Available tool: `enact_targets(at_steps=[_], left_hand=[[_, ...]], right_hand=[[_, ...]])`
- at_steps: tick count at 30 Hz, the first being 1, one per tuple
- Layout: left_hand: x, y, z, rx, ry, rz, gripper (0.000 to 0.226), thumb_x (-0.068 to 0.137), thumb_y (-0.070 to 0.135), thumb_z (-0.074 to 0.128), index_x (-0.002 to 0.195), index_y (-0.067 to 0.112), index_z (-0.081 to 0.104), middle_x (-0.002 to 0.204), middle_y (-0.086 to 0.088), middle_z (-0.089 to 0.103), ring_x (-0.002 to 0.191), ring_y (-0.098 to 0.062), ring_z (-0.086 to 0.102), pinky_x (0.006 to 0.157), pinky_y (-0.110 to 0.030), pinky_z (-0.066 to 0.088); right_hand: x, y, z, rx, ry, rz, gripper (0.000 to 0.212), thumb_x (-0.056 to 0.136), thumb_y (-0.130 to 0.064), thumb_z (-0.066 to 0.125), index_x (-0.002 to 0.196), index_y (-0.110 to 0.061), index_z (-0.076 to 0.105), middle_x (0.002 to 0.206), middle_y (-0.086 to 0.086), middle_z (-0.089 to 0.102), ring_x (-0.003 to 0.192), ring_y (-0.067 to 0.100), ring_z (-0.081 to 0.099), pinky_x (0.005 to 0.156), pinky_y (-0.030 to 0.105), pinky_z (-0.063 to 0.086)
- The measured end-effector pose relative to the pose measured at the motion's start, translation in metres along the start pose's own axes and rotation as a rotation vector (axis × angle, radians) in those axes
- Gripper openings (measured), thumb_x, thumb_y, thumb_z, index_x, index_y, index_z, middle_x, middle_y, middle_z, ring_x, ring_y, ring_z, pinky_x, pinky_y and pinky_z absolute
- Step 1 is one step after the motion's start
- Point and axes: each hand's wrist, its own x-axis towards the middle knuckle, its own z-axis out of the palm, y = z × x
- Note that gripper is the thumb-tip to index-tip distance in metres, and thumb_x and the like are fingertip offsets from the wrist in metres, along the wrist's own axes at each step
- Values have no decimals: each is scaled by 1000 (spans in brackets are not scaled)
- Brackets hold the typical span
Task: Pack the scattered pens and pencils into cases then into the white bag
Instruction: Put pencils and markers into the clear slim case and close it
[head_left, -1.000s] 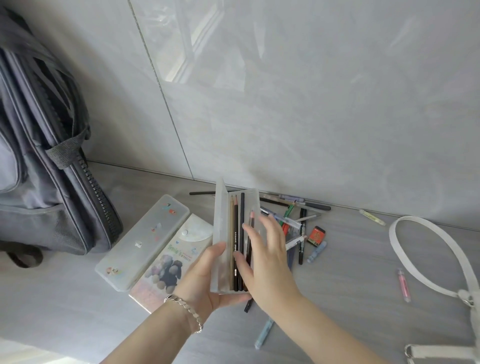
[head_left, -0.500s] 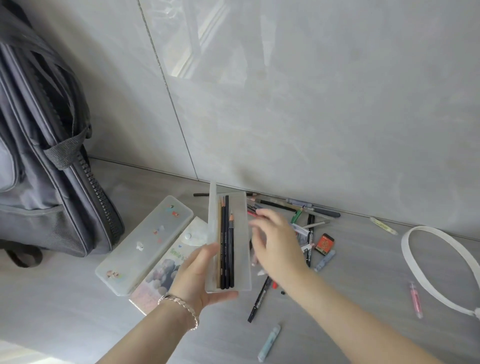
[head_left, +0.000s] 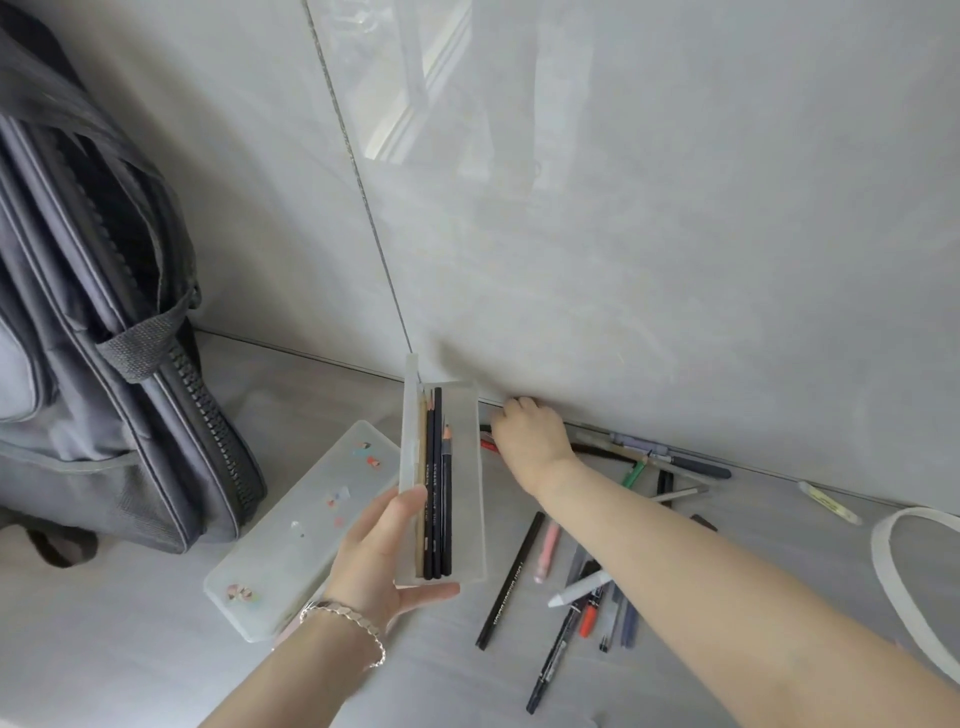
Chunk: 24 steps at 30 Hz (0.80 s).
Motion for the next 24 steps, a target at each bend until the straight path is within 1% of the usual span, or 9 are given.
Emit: enact_targets(at_steps=[3,7,10,12,14,16,19,22,24], left_hand=[[2,-1,-3,11,17,-19,6,86,32,57,83,36,54,107,13,43,129,-31,42,40,-26,53],[0,0,-4,10,2,-34,5,88,32,54,83,35,54,107,13,44,129,-32,43,34,-22,49],[-3,0,-5,4,6,-27,7,88,32,52,82,35,54,104,13,46,127,-36,45,28,-17,41],[-1,-2,-6,-10,-6,-13,6,87,31,54,83,35,55,95,18,46,127,-35,44,34,-22,49],[1,-5,-7,-1,0,-16,6,87,31,56,83,35,56,101,15,47,126,-34,45,37,-25,51],[-2,-6,-7,20,-8,-22,6,87,31,56,83,35,55,116,12,42,124,-30,44,36,-24,51],[-6,-7,-6,46,-27,-10,6,88,30,54,84,34,55,120,14,37,123,-24,41,34,-23,49],[-6,-9,-6,54,-32,5,12,87,30,56,98,28,57,121,13,37,127,-18,35,41,-31,55],[-6,-11,-6,48,-32,-2,14,86,31,58,99,27,56,123,13,36,133,-19,32,46,-34,57]], right_hand=[[-6,5,-2,93,26,26,33,81,5,51,114,0,52,120,17,49,113,32,48,86,39,40],[-23,23,-13,432,106,118,21,90,-5,41,105,1,56,108,18,56,94,36,58,67,39,41],[-52,42,-24,730,154,124,24,94,-19,46,115,-18,58,91,7,69,80,29,65,71,39,52],[-72,49,-31,1006,210,186,13,91,-19,54,100,-26,60,71,2,68,55,17,61,62,38,52],[-86,54,-39,1325,269,288,8,89,-10,58,92,-15,64,65,2,66,47,5,56,56,32,52],[-91,60,-45,1495,405,346,10,90,-9,56,91,-9,66,65,-1,62,49,0,54,55,15,48],[-90,71,-51,1193,563,325,14,93,-17,51,86,-16,63,80,-3,59,75,2,54,70,6,40],[-86,62,-43,676,392,174,27,98,-24,37,94,-4,56,95,9,53,83,21,52,72,27,39],[-81,51,-31,403,251,98,33,100,-26,30,102,-2,53,103,12,50,85,28,53,67,29,31]])
